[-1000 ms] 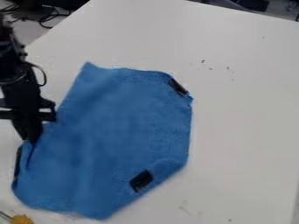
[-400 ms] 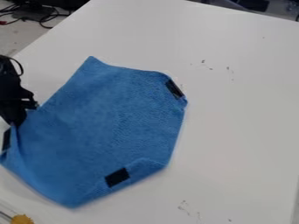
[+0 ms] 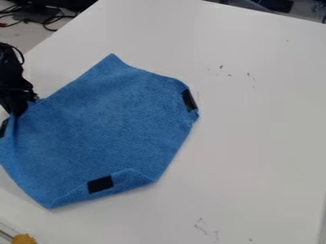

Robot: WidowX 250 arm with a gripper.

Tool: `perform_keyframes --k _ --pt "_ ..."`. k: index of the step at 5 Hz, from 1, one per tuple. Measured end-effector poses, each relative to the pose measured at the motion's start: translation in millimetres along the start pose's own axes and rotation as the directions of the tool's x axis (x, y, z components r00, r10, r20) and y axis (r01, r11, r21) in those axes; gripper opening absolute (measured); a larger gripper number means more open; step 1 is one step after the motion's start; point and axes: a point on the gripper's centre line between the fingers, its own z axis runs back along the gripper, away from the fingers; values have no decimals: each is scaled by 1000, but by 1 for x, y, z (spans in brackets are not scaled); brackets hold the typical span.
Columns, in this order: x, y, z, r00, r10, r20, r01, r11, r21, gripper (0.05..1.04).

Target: Move the cloth to the left edge of the table

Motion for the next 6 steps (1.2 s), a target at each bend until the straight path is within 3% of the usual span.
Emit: perform_keyframes --k 1,2,4,5,6 --pt "-9 1 0 999 -1 -39 1 1000 -3 77" --pt "-13 -1 1 999 23 -50 -23 1000 -1 230" --pt "-37 6 6 994 48 -99 -44 998 41 775" --pt "-41 15 7 994 69 -89 -64 996 57 995" --pt "-37 21 8 996 59 -73 -54 996 69 1003"
